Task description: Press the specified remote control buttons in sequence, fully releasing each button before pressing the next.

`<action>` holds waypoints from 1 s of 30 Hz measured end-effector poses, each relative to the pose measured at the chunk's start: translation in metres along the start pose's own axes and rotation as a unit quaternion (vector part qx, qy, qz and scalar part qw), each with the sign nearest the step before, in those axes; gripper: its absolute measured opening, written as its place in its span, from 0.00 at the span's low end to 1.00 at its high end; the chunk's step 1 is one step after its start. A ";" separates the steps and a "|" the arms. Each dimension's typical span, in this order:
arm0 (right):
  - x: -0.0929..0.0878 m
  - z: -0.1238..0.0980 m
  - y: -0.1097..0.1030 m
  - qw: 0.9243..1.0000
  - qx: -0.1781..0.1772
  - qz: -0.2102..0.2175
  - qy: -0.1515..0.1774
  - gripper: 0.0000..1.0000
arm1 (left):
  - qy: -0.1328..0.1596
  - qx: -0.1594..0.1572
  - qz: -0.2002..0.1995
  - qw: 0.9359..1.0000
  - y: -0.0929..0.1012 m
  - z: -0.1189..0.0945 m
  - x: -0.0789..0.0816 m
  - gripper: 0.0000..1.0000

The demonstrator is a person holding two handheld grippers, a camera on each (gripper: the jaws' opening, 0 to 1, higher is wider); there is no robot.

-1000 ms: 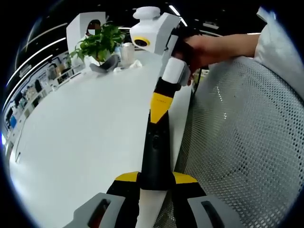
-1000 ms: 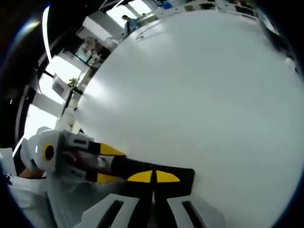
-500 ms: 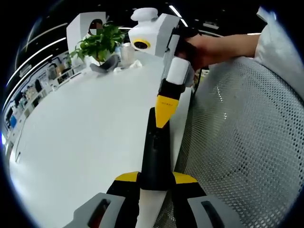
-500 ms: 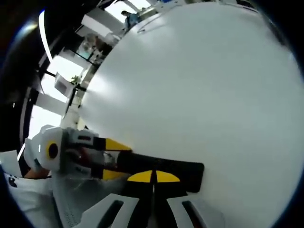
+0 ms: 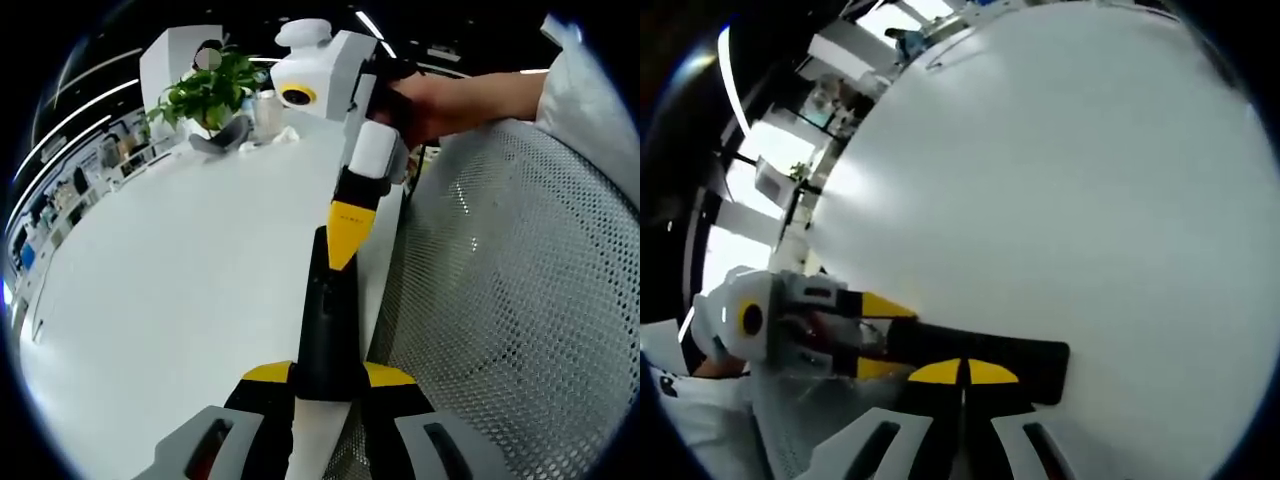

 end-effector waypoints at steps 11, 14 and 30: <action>-0.002 0.000 -0.002 1.000 -0.003 -0.006 0.008 0.00 | 0.000 0.000 0.001 1.000 0.000 0.000 0.000 0.25; 0.000 0.000 0.002 1.000 0.009 0.017 -0.002 0.00 | 0.000 0.000 0.002 1.000 0.000 0.000 0.000 0.25; 0.001 -0.001 0.004 0.999 0.008 0.032 -0.007 0.00 | 0.002 -0.001 0.000 1.000 0.000 0.000 0.000 0.25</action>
Point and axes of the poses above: the point that each gripper's makers call its tool centre point, and the gripper's own axes: z roughly forward along the fingers, y roughly to its right, x roughly out of its top, the point moved 10 cm from there along -z, roughly backward along the fingers, and after that the axes turned 14 degrees about -x, right-handed, at the moved point
